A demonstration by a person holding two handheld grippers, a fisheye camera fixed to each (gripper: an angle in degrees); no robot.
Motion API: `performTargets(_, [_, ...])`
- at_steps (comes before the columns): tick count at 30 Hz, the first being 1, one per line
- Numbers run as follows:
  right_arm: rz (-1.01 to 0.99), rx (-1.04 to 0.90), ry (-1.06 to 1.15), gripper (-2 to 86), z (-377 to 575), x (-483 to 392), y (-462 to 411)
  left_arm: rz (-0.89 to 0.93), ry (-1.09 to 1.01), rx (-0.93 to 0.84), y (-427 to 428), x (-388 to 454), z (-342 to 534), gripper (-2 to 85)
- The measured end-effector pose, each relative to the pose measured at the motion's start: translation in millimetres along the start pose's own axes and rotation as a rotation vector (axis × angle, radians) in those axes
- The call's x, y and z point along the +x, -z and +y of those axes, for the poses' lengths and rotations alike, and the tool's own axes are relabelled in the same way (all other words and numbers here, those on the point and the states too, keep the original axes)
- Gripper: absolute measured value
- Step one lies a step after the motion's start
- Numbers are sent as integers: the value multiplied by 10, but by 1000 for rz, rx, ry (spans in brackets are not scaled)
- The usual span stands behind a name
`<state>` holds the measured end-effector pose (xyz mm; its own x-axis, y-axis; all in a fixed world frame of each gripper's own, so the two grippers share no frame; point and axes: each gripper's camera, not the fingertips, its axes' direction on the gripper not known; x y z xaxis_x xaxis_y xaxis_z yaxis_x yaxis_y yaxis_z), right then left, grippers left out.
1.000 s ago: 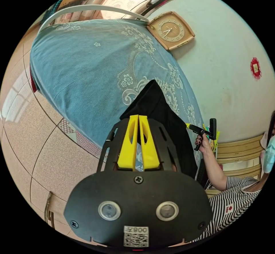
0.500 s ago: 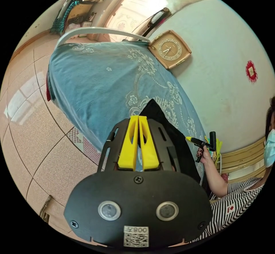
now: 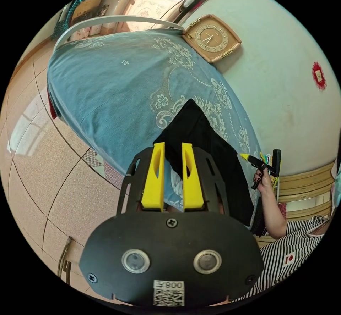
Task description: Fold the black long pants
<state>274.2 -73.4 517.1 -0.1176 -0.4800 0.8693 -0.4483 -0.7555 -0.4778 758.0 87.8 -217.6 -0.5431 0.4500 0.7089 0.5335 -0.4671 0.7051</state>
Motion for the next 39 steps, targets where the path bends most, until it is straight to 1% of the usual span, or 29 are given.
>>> performTargets(3, [-23,23,-19,68,145,18,82,62,30,-39,-112,20,-160,58])
performTargets(5, [-29,19,-24,68,245,9,110,42,30,-56,-128,89,-304,40])
performTargets(10, [-52,16,3,69,457,-128,205,69,-22,25,233,321,-535,27])
performTargets(13, [-77,32,80,67,639,-424,277,65,-8,37,412,364,-659,25])
performTargets(15, [-81,3,136,64,768,-651,195,63,36,18,400,316,-744,25])
performTargets(17, [-85,-98,196,60,947,-893,-103,99,86,-31,271,248,-913,25])
performTargets(19, [-101,-204,209,57,1060,-983,-375,135,96,-4,312,281,-1053,24])
performTargets(20, [-85,-265,221,43,1140,-1031,-531,119,99,5,391,332,-1144,23])
performTargets(21, [-68,-277,228,37,1182,-1054,-578,103,103,15,444,359,-1184,23])
performTargets(22, [-38,-229,244,32,1260,-1092,-554,95,106,33,560,406,-1265,23])
performTargets(24, [-27,-239,253,27,1325,-1117,-532,76,111,80,782,493,-1393,24])
performTargets(25, [-38,-249,254,26,1367,-1114,-508,61,58,118,941,637,-1512,27])
performTargets(27, [-62,-246,244,24,1442,-1091,-426,38,-52,130,1089,975,-1769,31])
performTargets(29, [-84,-173,207,27,1583,-1022,-191,78,-248,87,1059,1572,-2215,36])
performTargets(30, [-76,-151,196,28,1621,-998,-119,94,-302,66,1016,1739,-2340,38])
performTargets(32, [-9,-72,139,41,1740,-853,185,175,-484,-32,769,2402,-2848,48])
performTargets(33, [11,-49,123,45,1762,-805,265,199,-531,-58,695,2567,-2968,51])
performTargets(35, [90,5,74,56,1825,-599,511,241,-665,-183,363,3198,-3418,69])
performTargets(38, [142,9,27,60,1957,-395,691,237,-789,-366,9,3876,-3869,80])
performTargets(39, [146,14,24,61,2004,-375,720,220,-814,-390,-36,3994,-3940,80])
